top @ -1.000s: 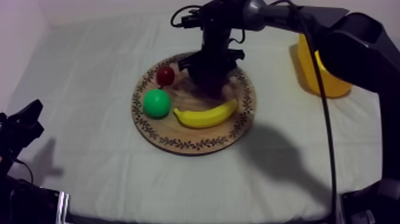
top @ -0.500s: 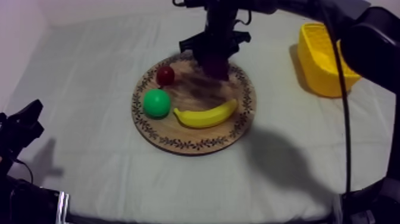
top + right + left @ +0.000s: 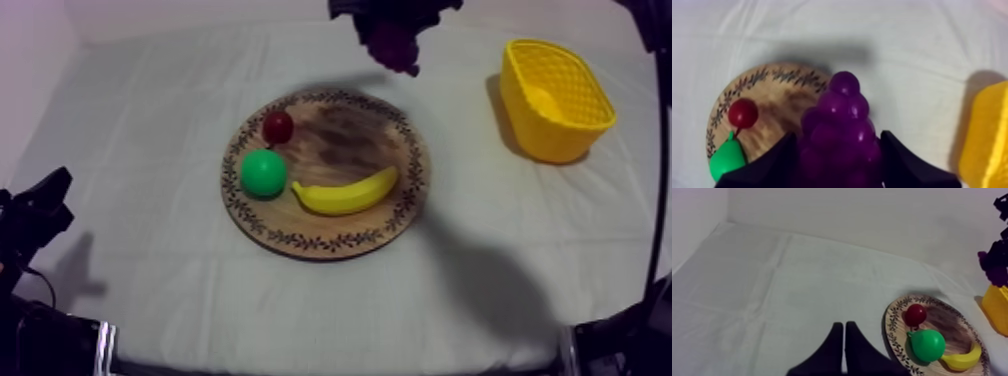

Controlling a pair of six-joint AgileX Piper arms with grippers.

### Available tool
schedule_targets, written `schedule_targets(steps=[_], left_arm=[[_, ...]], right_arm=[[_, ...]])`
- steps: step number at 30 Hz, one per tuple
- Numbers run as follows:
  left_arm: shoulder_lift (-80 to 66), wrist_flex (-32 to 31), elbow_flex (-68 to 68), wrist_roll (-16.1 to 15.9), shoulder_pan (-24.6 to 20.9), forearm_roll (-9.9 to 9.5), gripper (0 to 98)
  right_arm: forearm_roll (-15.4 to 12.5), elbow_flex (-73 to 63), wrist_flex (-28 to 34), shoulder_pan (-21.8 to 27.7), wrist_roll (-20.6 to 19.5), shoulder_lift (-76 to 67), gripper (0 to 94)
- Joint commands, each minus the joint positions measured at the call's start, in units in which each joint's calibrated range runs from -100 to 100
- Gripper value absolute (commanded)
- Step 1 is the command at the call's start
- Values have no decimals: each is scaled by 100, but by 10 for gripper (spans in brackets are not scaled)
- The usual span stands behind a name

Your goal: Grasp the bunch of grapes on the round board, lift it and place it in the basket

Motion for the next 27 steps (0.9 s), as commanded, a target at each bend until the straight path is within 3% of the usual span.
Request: schedule_targets(steps=[1, 27], left_arm=[[0, 0, -2, 0, -2, 1, 1], [0, 0, -2, 0, -2, 1, 1]], right_arm=[[78, 12, 11, 88, 28, -187, 190], [755, 416, -322, 1804, 531, -740, 176]])
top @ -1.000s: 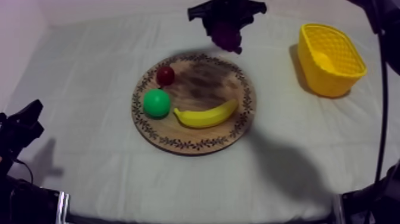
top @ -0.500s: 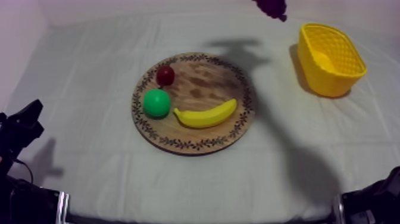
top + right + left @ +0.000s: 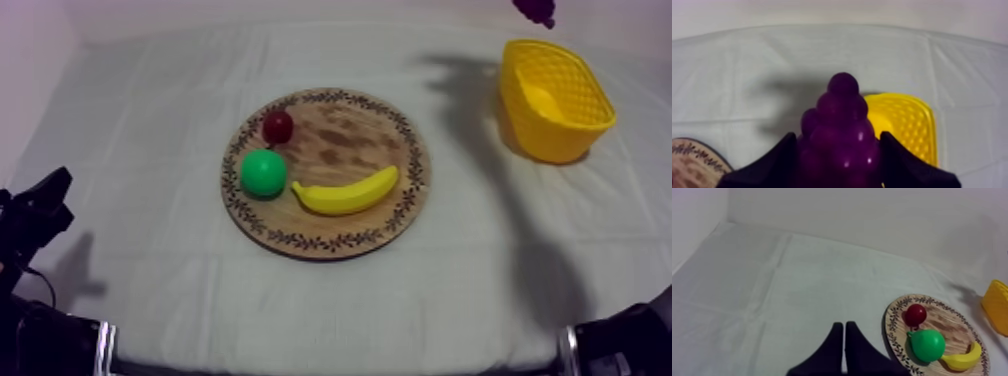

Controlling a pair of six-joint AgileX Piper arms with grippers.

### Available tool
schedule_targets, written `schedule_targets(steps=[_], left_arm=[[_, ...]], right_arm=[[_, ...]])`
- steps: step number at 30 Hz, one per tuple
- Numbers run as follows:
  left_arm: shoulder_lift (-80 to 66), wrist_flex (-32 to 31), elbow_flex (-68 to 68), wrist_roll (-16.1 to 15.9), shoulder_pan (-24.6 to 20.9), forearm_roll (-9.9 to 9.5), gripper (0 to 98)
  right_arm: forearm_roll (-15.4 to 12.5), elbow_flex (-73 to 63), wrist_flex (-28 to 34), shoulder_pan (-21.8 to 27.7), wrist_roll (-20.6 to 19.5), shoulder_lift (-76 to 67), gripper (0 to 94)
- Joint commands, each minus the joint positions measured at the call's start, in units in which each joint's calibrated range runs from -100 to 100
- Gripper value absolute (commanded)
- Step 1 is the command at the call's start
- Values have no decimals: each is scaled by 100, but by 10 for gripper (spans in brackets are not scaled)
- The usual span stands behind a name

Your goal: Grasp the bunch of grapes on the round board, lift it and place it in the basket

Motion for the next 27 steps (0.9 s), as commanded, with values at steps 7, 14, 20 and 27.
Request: schedule_targets(steps=[7, 14, 20, 27], left_arm=[[0, 3, -2, 0, -2, 1, 1], [0, 3, -2, -1, -2, 1, 1], [0, 3, -2, 0, -2, 1, 1], [0, 3, -2, 0, -2, 1, 1]], right_arm=[[128, 297, -311, 458, 109, 138, 176], [76, 655, -541, 654, 238, 328, 175], [-239, 921, -667, 764, 451, 472, 170], [-725, 1141, -836, 927, 722, 551, 167]])
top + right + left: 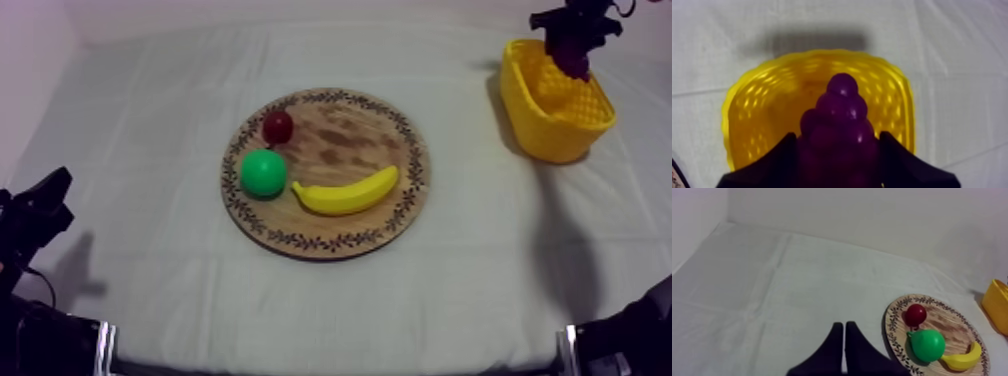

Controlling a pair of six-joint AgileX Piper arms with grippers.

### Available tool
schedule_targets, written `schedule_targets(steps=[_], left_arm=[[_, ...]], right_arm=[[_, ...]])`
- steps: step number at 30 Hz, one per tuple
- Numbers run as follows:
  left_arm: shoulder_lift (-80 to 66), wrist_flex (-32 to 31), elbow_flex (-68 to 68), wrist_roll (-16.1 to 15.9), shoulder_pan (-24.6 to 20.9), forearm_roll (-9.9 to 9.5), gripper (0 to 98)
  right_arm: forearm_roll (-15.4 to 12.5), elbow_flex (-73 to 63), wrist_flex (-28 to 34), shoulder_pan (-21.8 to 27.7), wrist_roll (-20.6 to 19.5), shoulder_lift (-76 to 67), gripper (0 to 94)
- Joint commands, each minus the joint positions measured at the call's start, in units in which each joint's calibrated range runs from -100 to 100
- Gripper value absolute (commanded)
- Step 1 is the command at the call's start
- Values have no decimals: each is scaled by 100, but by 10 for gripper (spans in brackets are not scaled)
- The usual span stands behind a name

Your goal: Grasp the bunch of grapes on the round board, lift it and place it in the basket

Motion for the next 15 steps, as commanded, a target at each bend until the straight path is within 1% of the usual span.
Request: schedule_targets(steps=[1, 6, 11, 13, 15], left_arm=[[0, -5, -2, 0, -2, 1, 1], [0, -5, -2, 0, -2, 1, 1], [0, -5, -2, 0, -2, 1, 1], [0, -5, -2, 0, -2, 1, 1], [0, -5, -2, 0, -2, 1, 1]], right_arm=[[-107, 67, -85, 41, 52, 12, 167], [-358, 341, -443, 146, 175, 5, 168], [-504, 668, -853, 194, 267, -18, 185], [-571, 785, -994, 203, 319, -43, 211], [-625, 903, -1113, 211, 345, -73, 276]])
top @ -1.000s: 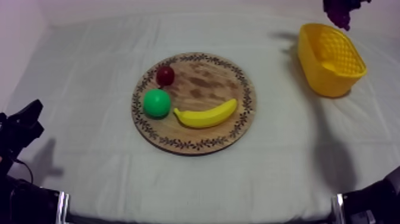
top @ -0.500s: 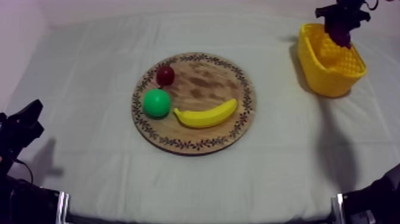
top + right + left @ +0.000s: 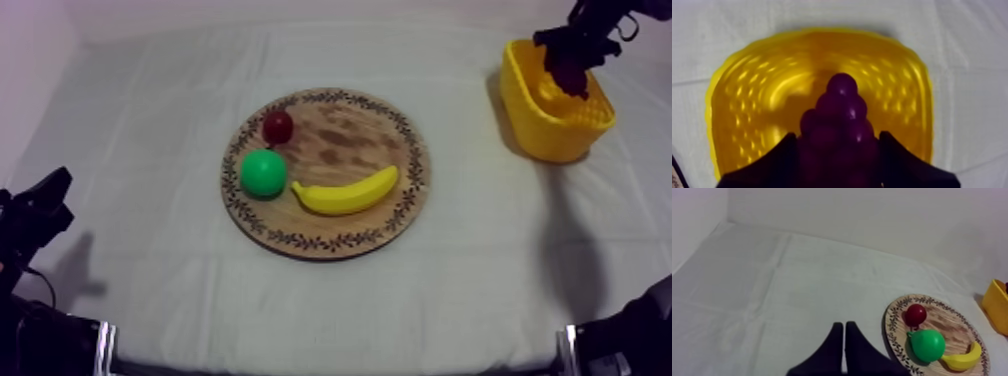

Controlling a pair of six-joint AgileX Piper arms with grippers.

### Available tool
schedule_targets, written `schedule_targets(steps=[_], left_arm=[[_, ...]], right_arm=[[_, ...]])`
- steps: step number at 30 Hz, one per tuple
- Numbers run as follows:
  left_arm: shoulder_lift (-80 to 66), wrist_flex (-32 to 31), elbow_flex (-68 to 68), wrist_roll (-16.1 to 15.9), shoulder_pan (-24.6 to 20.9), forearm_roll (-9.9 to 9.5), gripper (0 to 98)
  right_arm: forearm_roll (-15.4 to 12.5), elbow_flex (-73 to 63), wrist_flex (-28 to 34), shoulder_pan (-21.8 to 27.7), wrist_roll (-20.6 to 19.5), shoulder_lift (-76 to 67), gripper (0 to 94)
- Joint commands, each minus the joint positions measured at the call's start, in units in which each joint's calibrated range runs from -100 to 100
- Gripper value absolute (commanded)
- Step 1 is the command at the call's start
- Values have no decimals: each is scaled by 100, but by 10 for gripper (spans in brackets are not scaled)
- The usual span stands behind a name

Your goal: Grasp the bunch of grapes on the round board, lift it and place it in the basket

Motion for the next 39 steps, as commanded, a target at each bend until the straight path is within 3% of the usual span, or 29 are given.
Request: schedule_targets(steps=[1, 6, 12, 28, 39], left_arm=[[0, 4, -2, 0, -2, 1, 1], [0, 4, -2, 0, -2, 1, 1], [0, 4, -2, 0, -2, 1, 1], [0, 4, -2, 0, -2, 1, 1], [0, 4, -2, 0, -2, 1, 1]], right_arm=[[-51, 119, -101, 5, -6, -32, 332], [-105, 309, -270, 10, -46, -112, 562], [-39, 357, -385, 2, -109, -200, 638], [143, 979, -641, -14, -65, -1300, 606], [436, 2258, -1202, -62, -213, -2483, 501]])
